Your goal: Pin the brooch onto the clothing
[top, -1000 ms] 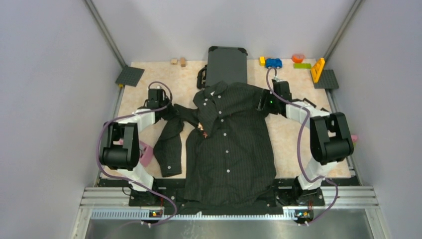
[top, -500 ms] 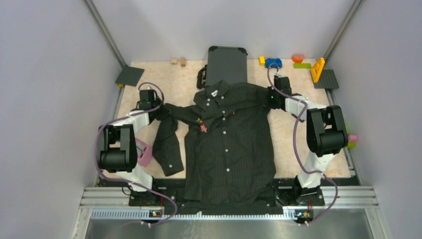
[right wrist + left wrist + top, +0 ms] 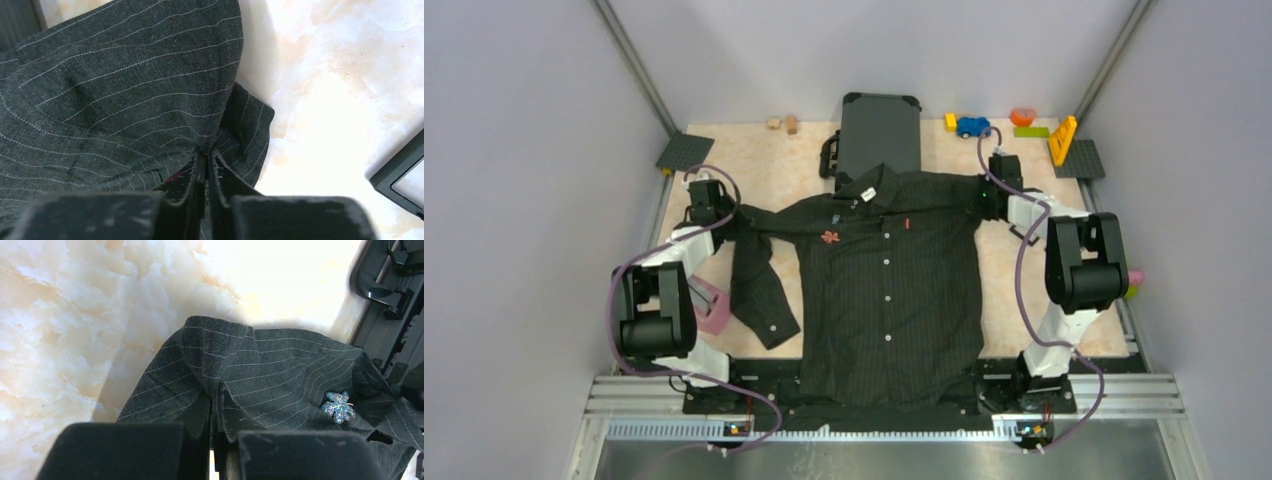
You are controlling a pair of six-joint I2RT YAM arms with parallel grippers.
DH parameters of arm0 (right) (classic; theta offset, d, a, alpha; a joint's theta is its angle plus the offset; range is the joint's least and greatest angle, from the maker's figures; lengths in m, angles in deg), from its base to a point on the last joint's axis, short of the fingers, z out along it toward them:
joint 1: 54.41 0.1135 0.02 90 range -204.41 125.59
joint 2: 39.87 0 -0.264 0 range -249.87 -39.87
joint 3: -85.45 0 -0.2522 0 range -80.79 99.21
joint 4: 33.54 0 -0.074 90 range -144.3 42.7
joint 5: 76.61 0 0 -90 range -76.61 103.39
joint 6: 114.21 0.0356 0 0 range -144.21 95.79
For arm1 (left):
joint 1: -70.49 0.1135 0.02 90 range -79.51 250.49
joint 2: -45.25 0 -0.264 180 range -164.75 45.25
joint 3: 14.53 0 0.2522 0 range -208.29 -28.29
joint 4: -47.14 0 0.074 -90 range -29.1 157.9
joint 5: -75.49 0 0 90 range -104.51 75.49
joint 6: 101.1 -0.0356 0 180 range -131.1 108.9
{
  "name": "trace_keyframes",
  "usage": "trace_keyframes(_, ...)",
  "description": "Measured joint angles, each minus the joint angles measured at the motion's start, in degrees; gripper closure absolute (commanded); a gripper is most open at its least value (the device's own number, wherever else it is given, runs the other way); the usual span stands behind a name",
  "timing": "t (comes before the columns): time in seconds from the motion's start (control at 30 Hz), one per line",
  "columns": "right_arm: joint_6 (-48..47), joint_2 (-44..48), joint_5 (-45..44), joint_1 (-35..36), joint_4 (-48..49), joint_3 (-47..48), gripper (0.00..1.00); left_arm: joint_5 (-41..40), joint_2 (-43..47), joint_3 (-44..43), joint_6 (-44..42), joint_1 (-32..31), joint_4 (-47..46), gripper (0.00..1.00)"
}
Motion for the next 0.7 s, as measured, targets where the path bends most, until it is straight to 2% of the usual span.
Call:
trace_keyframes(0.03, -0.02, 0.09, 0.13, 0.0, -0.02, 0.0, 0.79, 0.15, 0.24, 0.0, -0.26, 0.0, 0.04, 0.95)
trace_keyframes(0.07, -0.31, 0.26, 0.46, 0.0, -0.02, 0.0, 0.72, 0.35, 0.48, 0.0, -0.57, -0.02, 0.02, 0.86)
trace_keyframes(0.13, -0.57, 0.79, 1.31, -0.09, -0.13, 0.0, 0.61, 1.11, 1.16, 0.0, -1.6, 0.0, 0.02, 0.6)
trace_keyframes(0.23, -1.99, 2.25, 4.07, -0.46, -0.48, 0.0, 0.53, 2.38, 2.73, 0.0, -2.93, -0.02, 0.02, 0.29)
trace_keyframes(0.3, -2.84, 4.0, 6.27, -0.63, -0.63, 0.0, 0.51, 2.91, 4.13, 0.0, -4.13, -0.52, 0.24, 0.15)
trace_keyframes(0.5, -8.17, 12.46, 9.07, 2.4, -1.05, 0.13, 0.48, 2.36, 9.49, -0.04, -6.8, -5.81, 2.49, 0.12)
trace_keyframes(0.7, -15.32, 15.28, 10.49, 12.63, -1.64, 4.28, 0.47, 9.22, 12.57, -1.25, -9.09, -12.63, 0.44, 0.12)
